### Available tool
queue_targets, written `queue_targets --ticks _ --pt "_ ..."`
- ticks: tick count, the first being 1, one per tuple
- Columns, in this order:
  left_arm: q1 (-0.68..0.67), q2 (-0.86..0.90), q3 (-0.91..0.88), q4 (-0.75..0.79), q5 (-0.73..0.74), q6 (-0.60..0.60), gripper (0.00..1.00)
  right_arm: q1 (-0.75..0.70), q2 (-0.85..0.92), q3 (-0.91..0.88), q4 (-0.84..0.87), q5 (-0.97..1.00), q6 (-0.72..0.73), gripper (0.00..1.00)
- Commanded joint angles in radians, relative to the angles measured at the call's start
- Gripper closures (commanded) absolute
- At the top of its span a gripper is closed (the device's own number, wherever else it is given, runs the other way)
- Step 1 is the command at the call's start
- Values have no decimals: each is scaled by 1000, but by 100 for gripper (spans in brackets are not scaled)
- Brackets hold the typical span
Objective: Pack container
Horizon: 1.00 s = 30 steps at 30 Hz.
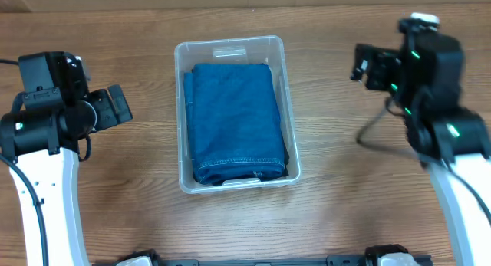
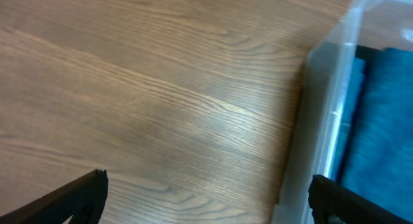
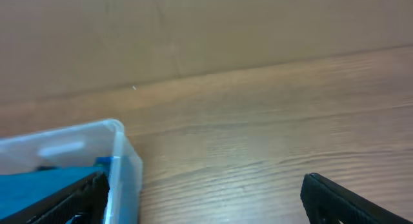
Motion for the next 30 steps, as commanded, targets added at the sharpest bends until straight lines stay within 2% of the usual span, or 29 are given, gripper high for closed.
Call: queue_targets --ticks 1,4,7,9,12,17,20,30 --pt "3 -179 -24 5 158 126 0 -27 -173 10 -93 16 24 0" --pt "3 -340 -93 12 174 148 0 -29 -299 -29 -180 16 52 0" --pt "3 -560 -234 56 177 142 0 -29 -484 -143 -204 16 81 0" --pt "3 -736 -347 57 166 137 0 -29 -678 -280 -222 16 81 0" --pt "3 -848 -399 49 175 137 0 -29 -814 -367 -276 16 81 0" --pt "3 -896 -400 -92 174 137 0 -29 -867 -395 -511 16 80 0" --pt "3 -896 -400 -154 174 137 0 -29 -867 -396 -516 16 80 0" --pt "3 -895 -400 -155 174 137 0 -29 -880 -399 -510 22 69 0"
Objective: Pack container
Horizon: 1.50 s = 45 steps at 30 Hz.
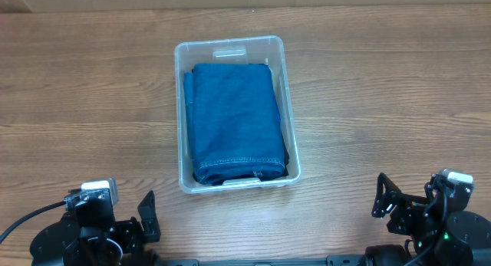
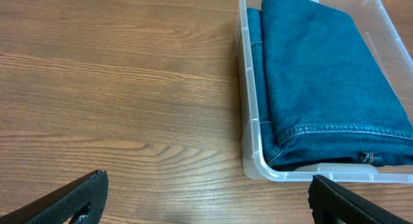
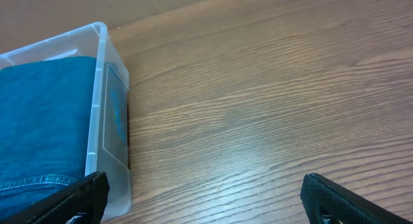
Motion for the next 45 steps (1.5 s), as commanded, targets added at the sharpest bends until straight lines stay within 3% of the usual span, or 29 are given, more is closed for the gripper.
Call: queue_targets --ticks 1,4,6,12,19,45 --pt "4 -5 -7 2 15 15 0 -3 -22 -13 15 2 -3 0" --pt "4 -5 -7 2 15 15 0 -3 -68 -92 113 -20 -22 0" --pt "4 -5 -7 2 15 15 0 -3 -129 -188 233 -87 -108 0" --pt "4 -5 -7 2 15 15 0 -3 -349 -565 711 -199 -192 0" --pt "4 -5 -7 2 15 15 0 -3 -346 -869 1131 -174 -192 0" --pt "4 -13 -13 6 15 15 0 -3 -333 -916 1117 -171 -191 0"
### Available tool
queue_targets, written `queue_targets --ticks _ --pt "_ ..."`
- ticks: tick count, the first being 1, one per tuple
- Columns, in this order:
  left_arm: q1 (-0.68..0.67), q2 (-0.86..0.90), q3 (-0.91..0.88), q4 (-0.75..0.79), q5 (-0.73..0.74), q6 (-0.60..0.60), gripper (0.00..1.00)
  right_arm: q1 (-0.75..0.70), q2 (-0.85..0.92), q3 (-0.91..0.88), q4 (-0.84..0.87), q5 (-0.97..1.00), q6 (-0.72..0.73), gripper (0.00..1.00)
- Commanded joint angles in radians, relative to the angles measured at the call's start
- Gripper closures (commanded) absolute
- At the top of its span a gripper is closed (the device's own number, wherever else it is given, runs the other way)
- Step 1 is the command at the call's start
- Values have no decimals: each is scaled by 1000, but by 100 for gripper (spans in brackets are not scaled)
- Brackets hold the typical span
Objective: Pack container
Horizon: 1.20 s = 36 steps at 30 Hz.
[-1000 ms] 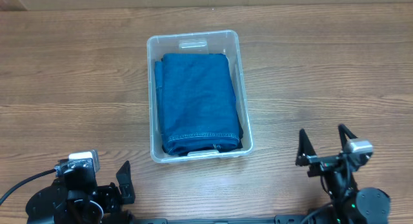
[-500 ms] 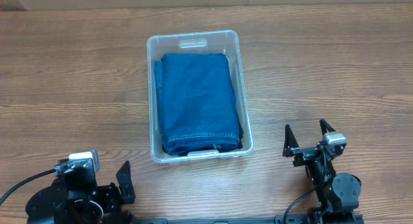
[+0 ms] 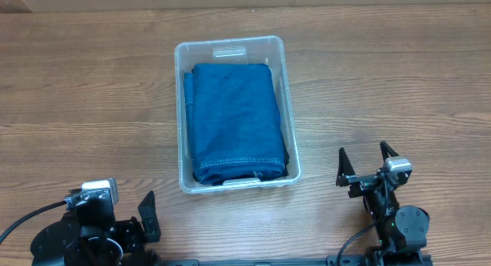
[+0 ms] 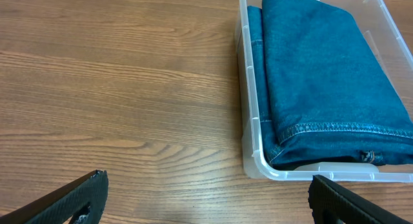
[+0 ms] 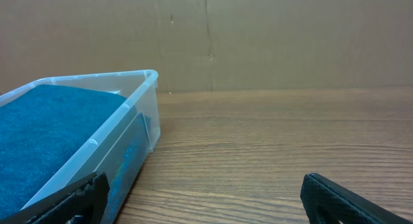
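Observation:
A clear plastic container [image 3: 285, 105] stands on the wooden table, holding folded blue jeans [image 3: 234, 120] that fill most of it. In the left wrist view the container [image 4: 248, 127] and the jeans [image 4: 322, 82] lie ahead to the right. In the right wrist view the container [image 5: 139, 114] with the jeans [image 5: 51, 127] is at the left. My left gripper [image 3: 146, 216] sits low at the table's near left edge, open and empty. My right gripper [image 3: 367, 162] rests at the near right edge, open and empty, pointing toward the back wall.
A brown cardboard wall [image 5: 258, 37] stands behind the table's far edge. Bare wooden tabletop [image 3: 399, 90] lies on both sides of the container.
My right gripper has shifted left and a little forward along the near edge, and its camera now looks level toward the back wall. The left arm, container and jeans are unchanged.
Both arms were raised beside the container, left and right of it, grippers open, the jeans lying folded inside. Then both were down at the table's near edge. Now the right gripper has settled further left, facing the back wall.

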Motion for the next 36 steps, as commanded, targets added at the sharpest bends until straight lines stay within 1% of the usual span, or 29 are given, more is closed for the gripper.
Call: queue_targets --ticks 1,4,7,9,12,15,16,18,21,25,27,36 --pt "4 -22 -11 10 15 15 0 -3 -4 2 6 9 -6 0" --pt "4 -64 -33 31 16 14 0 -3 -4 2 7 8 -6 0" --pt "4 -144 -153 141 21 15 0 -3 -4 2 7 8 -6 0" --pt "4 -209 -286 263 64 27 0 -3 -4 2 7 8 -6 0" --pt "3 -299 -500 466 176 50 0 -3 -4 2 7 8 -6 0" --pt "2 -378 -703 725 258 50 0 -3 -4 2 7 8 -6 0" --pt "-3 -399 -761 804 262 37 0 -3 -4 2 7 8 -6 0" --pt "-18 -431 -840 915 252 15 0 -3 -4 2 7 8 -6 0" --pt "-39 -430 -931 1065 170 -40 0 -3 -4 2 7 8 -6 0" --pt "-102 -430 -1027 1166 -20 -123 0 -3 -4 2 7 8 -6 0" --pt "-129 -430 -1040 1195 -87 -111 0 -3 -4 2 7 8 -6 0" --pt "-134 -430 -1041 1196 -88 -106 0 -3 -4 2 7 8 -6 0"
